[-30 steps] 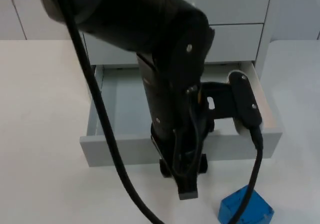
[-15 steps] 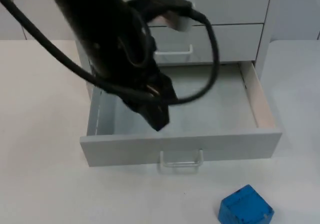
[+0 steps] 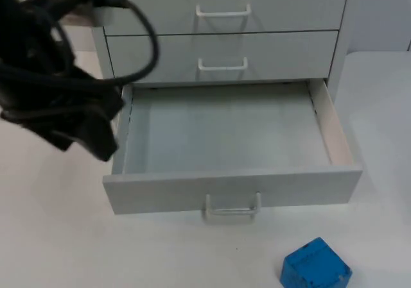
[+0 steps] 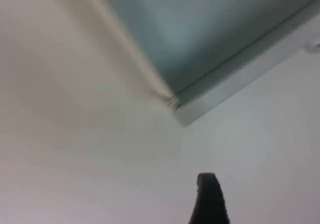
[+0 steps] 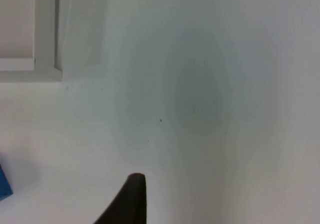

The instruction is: Open the drawer with the left hand, place the block into the drawer with the right hand, then close the drawer with the left hand.

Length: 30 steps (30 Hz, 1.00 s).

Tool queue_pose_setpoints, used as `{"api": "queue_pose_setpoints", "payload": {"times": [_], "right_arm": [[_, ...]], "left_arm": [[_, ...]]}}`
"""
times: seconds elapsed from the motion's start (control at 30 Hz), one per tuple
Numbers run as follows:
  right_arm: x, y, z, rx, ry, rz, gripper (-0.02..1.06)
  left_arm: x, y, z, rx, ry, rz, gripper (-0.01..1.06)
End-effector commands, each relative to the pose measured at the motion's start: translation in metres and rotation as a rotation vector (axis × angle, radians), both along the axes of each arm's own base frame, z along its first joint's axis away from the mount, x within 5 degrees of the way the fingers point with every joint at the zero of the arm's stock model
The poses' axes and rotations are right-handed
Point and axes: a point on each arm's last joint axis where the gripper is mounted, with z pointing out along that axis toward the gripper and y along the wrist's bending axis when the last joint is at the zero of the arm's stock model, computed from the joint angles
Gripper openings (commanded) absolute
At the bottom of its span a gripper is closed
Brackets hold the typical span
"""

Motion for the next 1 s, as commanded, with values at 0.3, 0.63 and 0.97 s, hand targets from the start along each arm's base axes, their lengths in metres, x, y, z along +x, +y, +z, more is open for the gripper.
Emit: {"api": "queue_pose_setpoints", "payload": {"times": [0.3,0.63,0.97], "right_arm": [[0.001,0.0,0.002,0.014,-0.017,-0.006,1.05],[0.001,0.002,0.002,0.032,-0.017,-0.009,1.05],[0.0,0.004,0.002,0.063,0.001,-0.006,1.05]], "left_arm": [[-0.027,0.063,0.007,0.098,-0.073,0.27,0.72],[-0.039,0.077,0.022,0.185,-0.155,0.408,1.02],[-0.059,0.076,0.047,0.104,-0.212,0.456,1.05]]}}
